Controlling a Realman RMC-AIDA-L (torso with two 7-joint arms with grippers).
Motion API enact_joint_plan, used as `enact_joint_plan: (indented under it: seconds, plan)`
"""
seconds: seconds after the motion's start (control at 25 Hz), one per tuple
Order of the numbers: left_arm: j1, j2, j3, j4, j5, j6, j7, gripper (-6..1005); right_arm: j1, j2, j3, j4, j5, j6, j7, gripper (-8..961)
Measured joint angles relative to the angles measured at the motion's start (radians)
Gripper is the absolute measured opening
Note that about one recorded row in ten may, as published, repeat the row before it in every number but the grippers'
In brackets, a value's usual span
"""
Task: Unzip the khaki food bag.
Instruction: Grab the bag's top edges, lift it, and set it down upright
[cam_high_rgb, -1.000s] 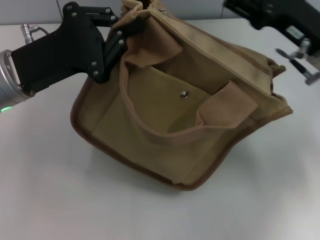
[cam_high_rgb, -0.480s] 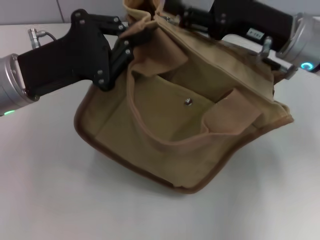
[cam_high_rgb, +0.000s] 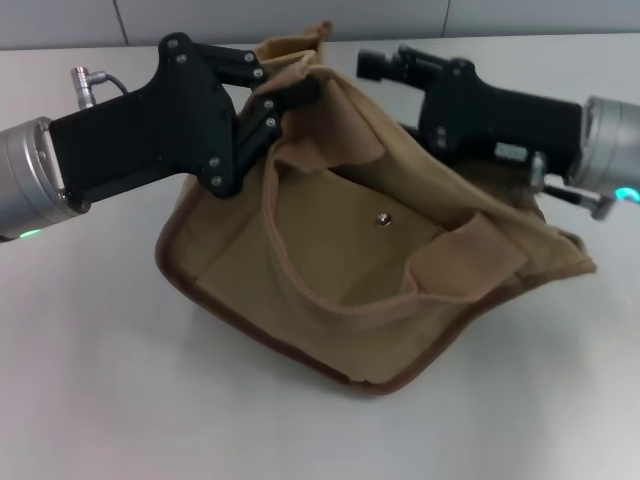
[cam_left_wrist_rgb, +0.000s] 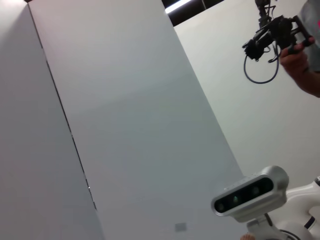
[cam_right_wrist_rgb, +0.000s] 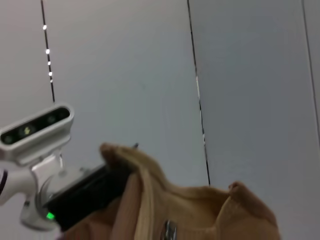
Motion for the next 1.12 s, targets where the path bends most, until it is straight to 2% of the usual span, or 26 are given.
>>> enact_joint_plan:
  seconds: [0.12,0.16,0.24,0.32,0.36,0.4,0.48,0.56,0.64,0.76,0.96,1.12]
  plan:
    - [-0.004,0.000,0.003,0.000,-0.003,-0.001,0.001,58,-0.069,0.001,-0.018,-0.071,-0.022,-0.011,0.020,840]
    - [-0.007,0.000,0.002,0.000,-0.005,-0.002,0.001,59,-0.117,0.002,-0.020,-0.100,-0.023,-0.026,0.018,839]
    - [-0.007,0.000,0.002,0.000,-0.005,-0.002,0.001,59,-0.139,0.003,-0.015,-0.106,-0.012,-0.036,0.011,839]
    - [-0.008,0.001,0.002,0.000,-0.005,-0.002,0.001,60,-0.174,0.004,-0.006,-0.105,0.041,-0.054,-0.016,838]
    - [-0.008,0.002,0.008,0.000,-0.004,-0.002,0.002,60,-0.198,0.004,-0.007,-0.083,0.153,-0.064,-0.067,838]
    - [-0.008,0.002,0.008,0.000,-0.004,-0.002,0.002,61,-0.198,0.004,-0.007,-0.083,0.153,-0.064,-0.067,838]
    - [-0.009,0.003,0.021,0.000,-0.003,-0.002,0.002,61,-0.201,0.004,-0.017,-0.059,0.259,-0.069,-0.109,838]
    - [-0.010,0.003,0.034,0.000,-0.001,-0.003,0.002,62,-0.171,0.004,-0.040,-0.038,0.340,-0.070,-0.130,838]
    - [-0.010,0.003,0.037,0.000,0.000,-0.004,0.002,63,-0.156,0.003,-0.050,-0.034,0.348,-0.067,-0.131,838]
    - [-0.011,0.004,0.039,0.000,0.002,-0.004,0.002,64,-0.095,-0.001,-0.099,-0.023,0.351,-0.034,-0.131,838]
    - [-0.011,0.005,0.040,0.009,0.009,-0.005,0.002,65,-0.056,-0.004,-0.190,-0.026,0.341,0.063,-0.130,838]
    - [-0.010,0.004,0.040,0.013,0.012,-0.005,0.002,67,-0.051,-0.004,-0.204,-0.039,0.304,0.079,-0.110,838]
